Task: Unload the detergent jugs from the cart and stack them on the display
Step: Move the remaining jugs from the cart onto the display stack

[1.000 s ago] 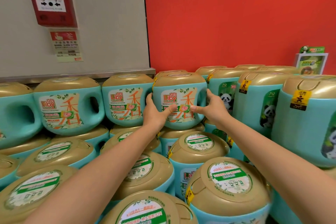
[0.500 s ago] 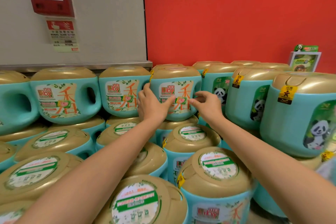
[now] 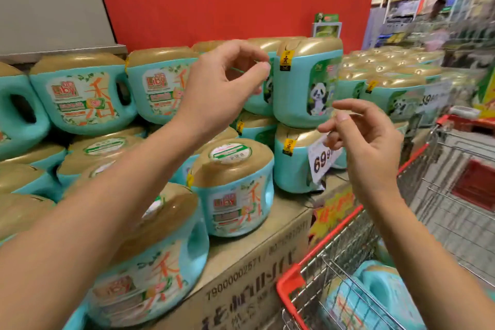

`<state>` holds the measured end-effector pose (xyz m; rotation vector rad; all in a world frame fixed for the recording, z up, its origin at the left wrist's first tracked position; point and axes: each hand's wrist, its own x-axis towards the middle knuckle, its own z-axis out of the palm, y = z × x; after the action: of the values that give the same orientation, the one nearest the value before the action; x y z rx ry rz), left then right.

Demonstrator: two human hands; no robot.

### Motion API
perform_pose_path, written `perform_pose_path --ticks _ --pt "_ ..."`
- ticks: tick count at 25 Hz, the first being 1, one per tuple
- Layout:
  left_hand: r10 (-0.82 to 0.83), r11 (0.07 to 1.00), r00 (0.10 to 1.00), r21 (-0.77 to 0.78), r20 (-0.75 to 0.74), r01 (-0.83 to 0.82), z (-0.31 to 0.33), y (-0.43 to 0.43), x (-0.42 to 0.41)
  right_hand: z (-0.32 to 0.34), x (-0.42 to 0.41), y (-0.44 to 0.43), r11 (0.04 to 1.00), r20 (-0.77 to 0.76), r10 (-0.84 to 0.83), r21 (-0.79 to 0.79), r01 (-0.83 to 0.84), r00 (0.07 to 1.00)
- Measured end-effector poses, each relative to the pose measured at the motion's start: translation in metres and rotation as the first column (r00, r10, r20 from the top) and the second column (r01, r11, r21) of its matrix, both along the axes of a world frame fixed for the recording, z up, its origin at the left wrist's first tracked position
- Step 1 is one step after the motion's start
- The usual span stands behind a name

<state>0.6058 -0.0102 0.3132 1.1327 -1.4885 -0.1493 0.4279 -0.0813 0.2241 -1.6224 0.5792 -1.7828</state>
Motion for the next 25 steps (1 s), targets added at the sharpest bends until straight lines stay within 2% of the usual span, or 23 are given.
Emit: perform_pose_path --ticks 5,10,14,18,20,21,23,25 --pt "-0.259 0.962 0.954 0.046 -0.152 0.268 -0.043 -0.031 -0.097 -0.045 -0.11 -0.006 0.963 0.008 -0.243 0.122 0.24 0.97" --pt "-0.336 0.884 0.878 0.208 -0.341 0.419 -0.125 -0.09 -0.198 -0.114 -0.215 -0.038 0.854 -0.124 -0.389 0.325 0.407 0.913" --pt "-0.268 0.764 0.844 0.432 -0.464 0.48 -0.217 -0.142 -0.256 -0.194 -0.273 -0.073 0.7 -0.27 -0.41 0.519 0.49 0.871" --pt "-0.095 0.58 0.893 0.705 -0.44 0.409 -0.322 -0.181 -0.285 -0.293 -0.298 -0.099 0.476 -0.455 -0.35 0.666 0.574 0.819" --pt "-0.036 0.475 0.917 0.8 -0.397 0.366 -0.373 -0.203 -0.294 -0.334 -0.312 -0.107 0.375 -0.576 -0.337 0.644 0.667 0.745" --pt "-0.016 0.415 0.927 0.84 -0.376 0.348 -0.398 -0.214 -0.302 -0.351 -0.324 -0.11 0.316 -0.649 -0.341 0.602 0.733 0.68" --pt "-0.026 0.307 0.944 0.896 -0.33 0.322 -0.44 -0.231 -0.32 -0.374 -0.352 -0.111 0.217 -0.803 -0.333 0.446 0.868 0.495" --pt "-0.083 0.224 0.943 0.916 -0.324 0.334 -0.474 -0.24 -0.346 -0.395 -0.378 -0.105 0.11 -0.909 -0.254 0.313 0.943 0.331"
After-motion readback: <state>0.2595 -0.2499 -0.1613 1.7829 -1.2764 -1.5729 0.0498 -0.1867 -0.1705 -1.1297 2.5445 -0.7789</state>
